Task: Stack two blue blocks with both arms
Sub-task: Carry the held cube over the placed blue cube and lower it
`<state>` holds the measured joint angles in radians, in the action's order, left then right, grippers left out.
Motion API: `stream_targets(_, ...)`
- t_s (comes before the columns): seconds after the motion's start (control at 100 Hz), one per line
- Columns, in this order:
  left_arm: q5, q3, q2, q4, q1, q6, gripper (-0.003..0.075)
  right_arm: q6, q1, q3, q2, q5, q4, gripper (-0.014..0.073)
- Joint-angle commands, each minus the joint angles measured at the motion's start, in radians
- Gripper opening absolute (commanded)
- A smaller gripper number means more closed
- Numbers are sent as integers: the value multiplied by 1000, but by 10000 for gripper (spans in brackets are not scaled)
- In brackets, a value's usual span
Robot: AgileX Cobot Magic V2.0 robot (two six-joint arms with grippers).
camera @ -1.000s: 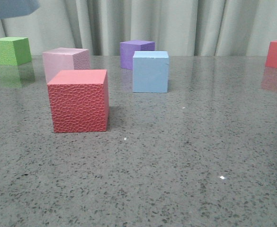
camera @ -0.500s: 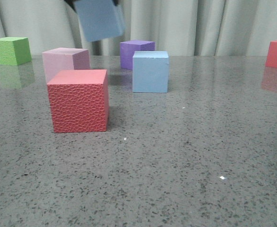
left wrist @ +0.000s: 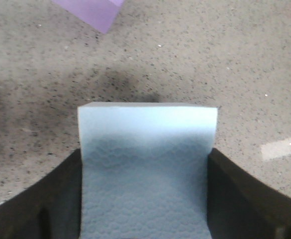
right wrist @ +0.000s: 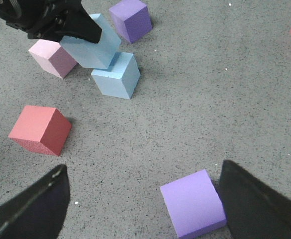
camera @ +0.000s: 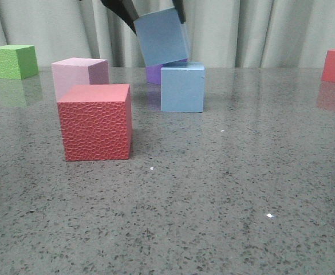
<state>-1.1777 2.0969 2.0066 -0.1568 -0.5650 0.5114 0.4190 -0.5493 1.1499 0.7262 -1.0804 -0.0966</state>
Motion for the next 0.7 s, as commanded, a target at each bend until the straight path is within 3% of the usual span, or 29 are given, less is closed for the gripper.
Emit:
stream_targets(0.0, 49, 31, -51, -28, -10, 11, 309, -8, 0, 23, -1, 58, -21, 611)
stream_targets(0.25, 51, 31, -51, -28, -10, 11, 316, -8, 0, 23, -1, 59, -23, 611)
stream_targets(0.49, 61, 40, -51, -50, -10, 0, 479, -8, 0, 23, -1, 58, -27, 611)
stream_targets(0.69, 63, 105, -51, -59, -10, -17, 496, -8, 0, 23, -1, 58, -30, 611)
